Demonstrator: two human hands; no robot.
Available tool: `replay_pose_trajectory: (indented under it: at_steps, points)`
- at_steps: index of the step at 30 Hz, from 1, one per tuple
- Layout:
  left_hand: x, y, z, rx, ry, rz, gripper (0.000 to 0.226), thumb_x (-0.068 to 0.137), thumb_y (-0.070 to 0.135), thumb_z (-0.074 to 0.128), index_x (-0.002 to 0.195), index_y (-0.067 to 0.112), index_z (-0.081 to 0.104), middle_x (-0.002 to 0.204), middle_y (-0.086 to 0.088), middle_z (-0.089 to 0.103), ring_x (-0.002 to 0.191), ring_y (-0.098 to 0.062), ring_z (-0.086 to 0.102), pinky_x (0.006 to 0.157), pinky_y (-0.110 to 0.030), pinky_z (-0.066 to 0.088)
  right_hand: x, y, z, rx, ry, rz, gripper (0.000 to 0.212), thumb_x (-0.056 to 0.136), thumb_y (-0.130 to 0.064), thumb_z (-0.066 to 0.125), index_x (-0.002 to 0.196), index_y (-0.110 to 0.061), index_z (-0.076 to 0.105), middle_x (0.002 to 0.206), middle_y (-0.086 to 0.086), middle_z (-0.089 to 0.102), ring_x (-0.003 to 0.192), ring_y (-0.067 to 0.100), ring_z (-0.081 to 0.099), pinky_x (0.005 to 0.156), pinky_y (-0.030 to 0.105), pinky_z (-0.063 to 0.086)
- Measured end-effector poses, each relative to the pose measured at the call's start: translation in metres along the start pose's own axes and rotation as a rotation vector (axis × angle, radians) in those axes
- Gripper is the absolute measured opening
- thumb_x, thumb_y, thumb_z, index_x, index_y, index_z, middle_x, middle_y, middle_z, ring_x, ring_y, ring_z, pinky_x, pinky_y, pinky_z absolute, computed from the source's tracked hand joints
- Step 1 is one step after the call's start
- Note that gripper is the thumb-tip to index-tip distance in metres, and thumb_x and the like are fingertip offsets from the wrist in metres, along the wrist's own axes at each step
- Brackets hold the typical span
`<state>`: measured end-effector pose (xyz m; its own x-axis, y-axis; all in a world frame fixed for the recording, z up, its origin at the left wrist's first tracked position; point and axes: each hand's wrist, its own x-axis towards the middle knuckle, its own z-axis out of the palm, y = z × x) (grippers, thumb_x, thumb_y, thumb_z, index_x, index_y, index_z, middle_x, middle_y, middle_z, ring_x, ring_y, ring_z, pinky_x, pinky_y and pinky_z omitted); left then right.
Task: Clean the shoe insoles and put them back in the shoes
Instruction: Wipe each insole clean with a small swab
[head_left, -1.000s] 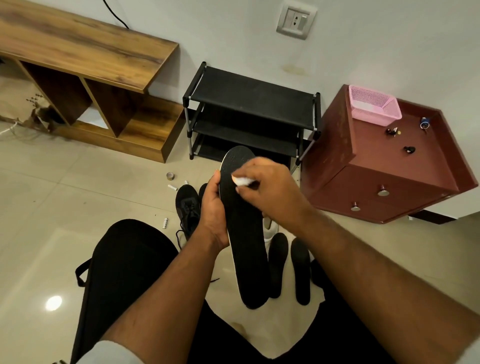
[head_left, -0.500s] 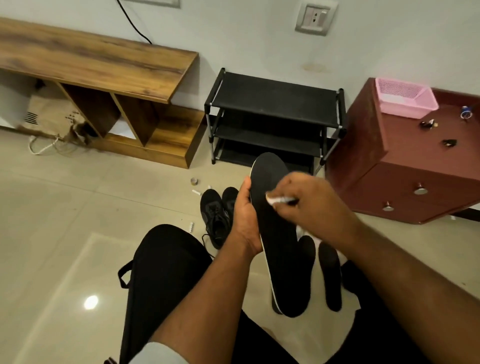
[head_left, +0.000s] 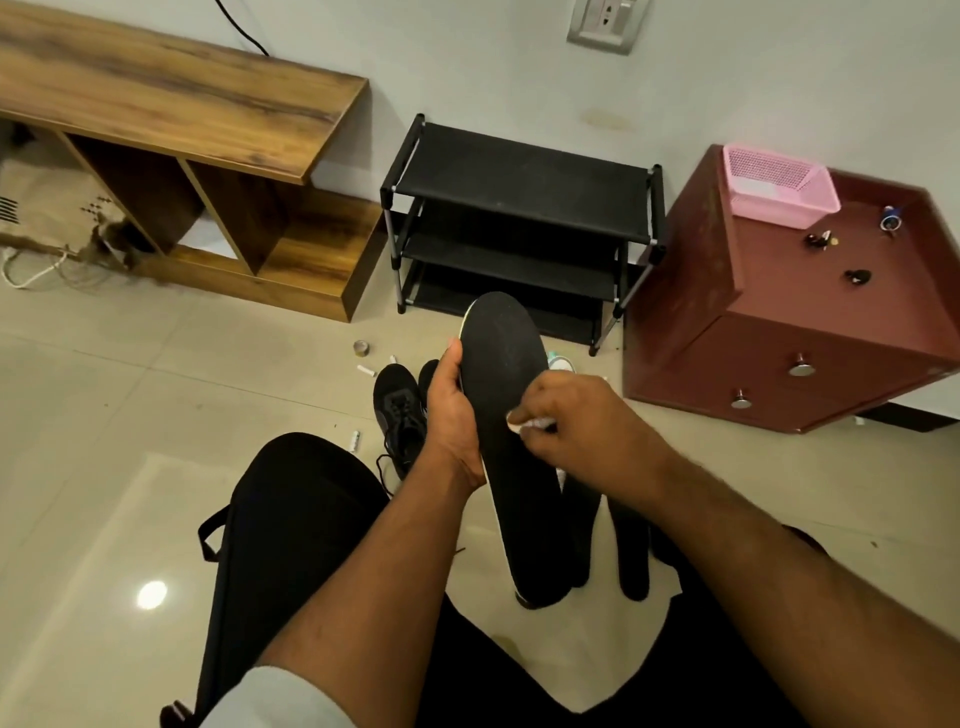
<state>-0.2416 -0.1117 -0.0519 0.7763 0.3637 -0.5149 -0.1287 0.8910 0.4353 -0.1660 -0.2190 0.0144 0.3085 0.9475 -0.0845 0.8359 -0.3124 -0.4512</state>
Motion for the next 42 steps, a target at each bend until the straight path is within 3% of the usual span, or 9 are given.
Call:
replay_pose_trajectory:
  at_steps: [6,11,16,20,23,29,34,38,42]
  points:
    - [-0.006,-0.006,0.005,0.0,-0.115,-0.017,0.078,0.09,0.074,0.031,0.129,0.014,0.063,0.123,-0.018,0.066,0.11,-0.032,0.063,0.091,-0.047,0.051,0.046,0.017,-0.031,-0.042,0.2,0.05,0.024,0.089,-0.013,0.058,0.111,-0.015,0.069,0.109,0.0,0.057,0.097,0.011,0.057,0.083,0.024,0.048]
    - [-0.004,-0.005,0.004,0.027,-0.046,0.059,0.066,0.091,0.07,0.036,0.112,0.019,0.073,0.11,-0.013,0.073,0.099,-0.027,0.071,0.09,-0.045,0.053,0.038,0.023,-0.022,-0.106,0.09,0.052,0.025,0.09,-0.018,0.058,0.113,-0.017,0.067,0.112,0.001,0.058,0.1,0.011,0.055,0.087,0.027,0.048]
    - [-0.001,-0.001,0.001,-0.051,-0.041,0.053,0.083,0.088,0.074,0.036,0.108,0.003,0.075,0.107,-0.019,0.069,0.096,-0.029,0.066,0.101,-0.045,0.046,-0.015,0.011,0.018,0.092,0.065,0.089,0.02,0.083,-0.014,0.066,0.102,-0.015,0.072,0.099,0.001,0.065,0.088,0.007,0.056,0.083,0.024,0.047]
    - [0.0,-0.001,0.003,-0.068,-0.043,0.049,0.081,0.088,0.074,0.036,0.111,0.006,0.074,0.11,-0.017,0.069,0.1,-0.03,0.066,0.096,-0.045,0.049,-0.009,0.008,0.004,0.259,0.15,0.138,0.02,0.085,-0.017,0.067,0.105,-0.02,0.071,0.097,-0.009,0.065,0.085,-0.002,0.058,0.076,0.007,0.044]
    - [-0.005,-0.004,0.008,-0.069,-0.024,0.074,0.068,0.092,0.069,0.035,0.11,0.016,0.072,0.11,-0.014,0.073,0.098,-0.029,0.071,0.087,-0.044,0.055,0.019,0.016,-0.018,0.212,0.272,0.134,0.017,0.087,-0.02,0.064,0.103,-0.019,0.07,0.096,-0.008,0.065,0.085,0.0,0.06,0.076,0.011,0.049]
    - [-0.006,-0.003,0.008,-0.117,-0.021,0.094,0.072,0.091,0.07,0.035,0.102,0.014,0.078,0.11,-0.014,0.071,0.099,-0.029,0.068,0.092,-0.043,0.05,0.023,0.019,-0.001,0.117,0.199,0.193,0.016,0.086,-0.029,0.063,0.09,-0.017,0.072,0.085,-0.001,0.068,0.076,0.01,0.063,0.073,0.036,0.055]
    - [-0.001,0.001,0.004,-0.153,0.003,0.125,0.085,0.088,0.073,0.034,0.121,0.002,0.066,0.112,-0.016,0.066,0.098,-0.027,0.062,0.097,-0.043,0.049,-0.03,0.001,0.028,0.322,0.082,0.251,0.011,0.085,-0.026,0.067,0.087,-0.018,0.075,0.081,-0.008,0.069,0.076,0.004,0.062,0.074,0.026,0.053]
    - [-0.001,0.003,0.004,-0.201,0.018,0.153,0.084,0.089,0.073,0.033,0.105,0.003,0.075,0.108,-0.015,0.07,0.099,-0.027,0.065,0.098,-0.045,0.049,-0.041,0.01,0.026,0.768,0.43,0.514,0.005,0.082,-0.018,0.071,0.084,-0.02,0.074,0.082,-0.009,0.071,0.083,0.006,0.065,0.08,0.028,0.055]
    - [-0.002,0.002,0.005,-0.213,0.033,0.154,0.08,0.087,0.075,0.038,0.107,0.007,0.076,0.119,-0.018,0.068,0.114,-0.036,0.063,0.098,-0.053,0.05,-0.038,0.002,0.042,0.991,0.471,0.68,0.004,0.081,-0.016,0.071,0.082,-0.019,0.074,0.085,-0.006,0.072,0.089,0.01,0.066,0.086,0.037,0.056]
